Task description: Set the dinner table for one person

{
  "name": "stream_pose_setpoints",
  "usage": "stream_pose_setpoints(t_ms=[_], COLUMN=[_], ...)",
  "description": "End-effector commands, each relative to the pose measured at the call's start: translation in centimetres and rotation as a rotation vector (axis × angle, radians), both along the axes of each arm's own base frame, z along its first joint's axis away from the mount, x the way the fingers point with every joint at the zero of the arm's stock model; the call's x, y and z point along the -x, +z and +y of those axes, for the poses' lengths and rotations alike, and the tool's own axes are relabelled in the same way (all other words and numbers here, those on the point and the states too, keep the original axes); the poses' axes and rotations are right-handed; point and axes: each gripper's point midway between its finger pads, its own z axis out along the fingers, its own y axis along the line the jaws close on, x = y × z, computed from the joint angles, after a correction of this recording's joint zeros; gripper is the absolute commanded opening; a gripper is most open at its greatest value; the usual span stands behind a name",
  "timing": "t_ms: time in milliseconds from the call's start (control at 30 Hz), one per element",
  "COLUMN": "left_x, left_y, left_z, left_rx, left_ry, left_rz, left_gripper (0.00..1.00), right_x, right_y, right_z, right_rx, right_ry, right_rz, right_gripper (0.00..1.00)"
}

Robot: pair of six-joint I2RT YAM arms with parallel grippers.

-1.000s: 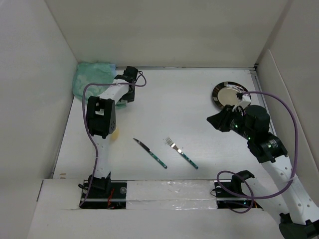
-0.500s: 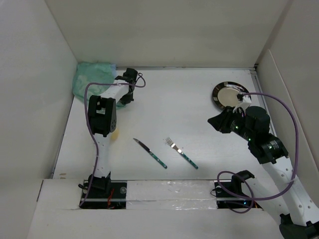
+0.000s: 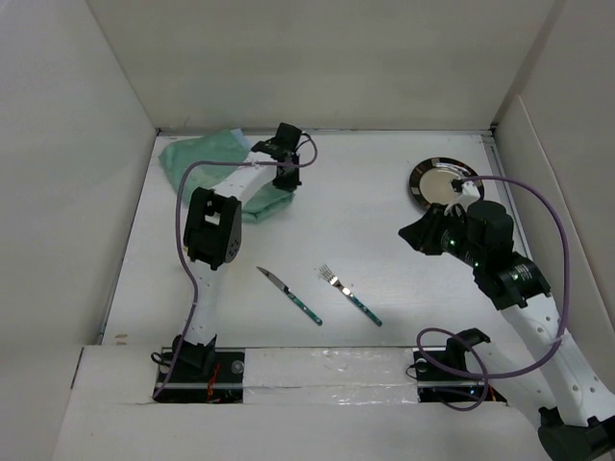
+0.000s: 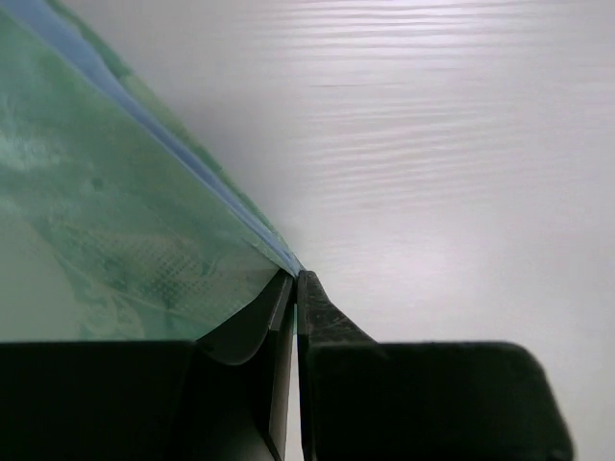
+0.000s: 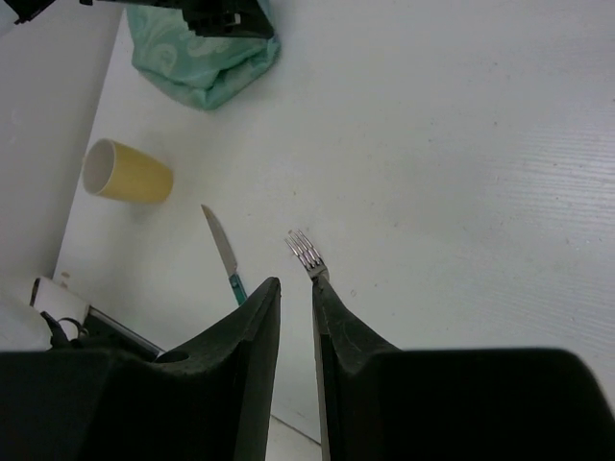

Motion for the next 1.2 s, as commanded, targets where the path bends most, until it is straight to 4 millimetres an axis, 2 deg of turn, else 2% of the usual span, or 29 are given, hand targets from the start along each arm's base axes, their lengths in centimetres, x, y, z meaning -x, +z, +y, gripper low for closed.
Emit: stream_pose_setpoints(t_ms=[0,100,133,233,267,300,333,400,433,467,567,600,633,700,733,767,800,833,867,933,967,1000,1033,1067,1167], left_x=[1.1,3.1,3.4,4.0,4.3,4.4,4.6,5.0,5.3,5.4,6.0,6.1,6.1,7.5,7.7,7.8,9.0,9.2,9.0,9.3,8.9,8.7,8.3,8.3,7.7], left_y=[8.3,10.0,10.3,10.6,10.1,10.0,9.9,9.5,9.0,8.9,9.3,9.6,10.0,9.9,9.3,9.6,8.8,8.3,8.7,6.7,7.1,6.6,4.8,4.8,3.9], left_z=[-9.7,-13.6,-14.0,-13.9,-13.6,-13.4,-13.4,-13.4,-13.3,-13.3,-13.7,-13.9,-14.2,-16.0,-16.2,-16.9,-18.6,-18.9,-19.6,-20.0,-20.4,-20.1,-19.3,-19.3,-18.4], left_rx=[0.275,0.352,0.36,0.373,0.361,0.354,0.353,0.339,0.334,0.334,0.358,0.375,0.396,0.38,0.329,0.293,0.259,0.205,0.158,0.02,-0.001,-0.031,-0.093,-0.096,-0.156], left_ry=[-0.137,-0.202,-0.206,-0.208,-0.205,-0.205,-0.213,-0.237,-0.242,-0.24,-0.255,-0.26,-0.275,-0.337,-0.34,-0.381,-0.433,-0.445,-0.481,-0.485,-0.49,-0.488,-0.471,-0.474,-0.471], left_rz=[-0.11,-0.113,-0.116,-0.11,-0.101,-0.105,-0.097,-0.071,-0.051,-0.049,-0.072,-0.081,-0.098,-0.104,-0.111,-0.14,-0.138,-0.149,-0.191,-0.208,-0.228,-0.223,-0.208,-0.208,-0.228], left_gripper=[0.0,0.0,0.0,0.0,0.0,0.0,0.14,0.31,0.39,0.4,0.42,0.42,0.41,0.38,0.38,0.38,0.39,0.4,0.4,0.39,0.39,0.39,0.39,0.39,0.4], right_x=[-0.8,-1.6,-1.8,-2.5,-2.7,-3.0,-3.3,-3.9,-4.1,-4.2,-4.5,-4.6,-4.5,-4.6,-4.6,-4.5,-4.4,-4.4,-4.3,-4.0,-3.8,-3.6,-3.2,-3.2,-2.5], right_y=[2.1,1.4,1.2,0.0,-0.4,-0.8,-1.1,-1.6,-1.7,-1.8,-1.9,-1.9,-2.0,-2.1,-2.1,-2.3,-2.4,-2.5,-2.7,-2.7,-2.4,-2.5,-2.3,-2.3,-2.5], right_z=[-0.2,-0.7,-0.8,-0.9,-0.9,-0.9,-0.9,-0.7,-0.6,-0.4,-0.1,0.0,0.0,0.0,0.0,-0.1,-0.2,-0.2,-0.2,-0.4,-0.4,-0.6,-0.8,-0.8,-0.9], right_rx=[0.009,0.034,0.041,0.06,0.061,0.061,0.063,0.064,0.061,0.059,0.057,0.054,0.053,0.048,0.048,0.05,0.053,0.051,0.052,0.052,0.048,0.05,0.049,0.047,0.042], right_ry=[-0.017,-0.057,-0.065,-0.081,-0.088,-0.096,-0.101,-0.111,-0.111,-0.108,-0.099,-0.095,-0.093,-0.099,-0.102,-0.103,-0.104,-0.105,-0.107,-0.112,-0.111,-0.112,-0.115,-0.115,-0.113], right_rz=[-0.08,-0.069,-0.064,-0.035,-0.02,-0.02,-0.014,0.006,0.011,0.019,0.033,0.031,0.03,0.028,0.025,0.029,0.033,0.032,0.037,0.035,0.029,0.031,0.025,0.026,0.029], right_gripper=[0.26,0.26,0.27,0.38,0.46,0.51,0.54,0.58,0.58,0.58,0.57,0.54,0.36,0.18,0.07,0.04,0.04,0.03,0.03,0.03,0.03,0.04,0.1,0.11,0.21])
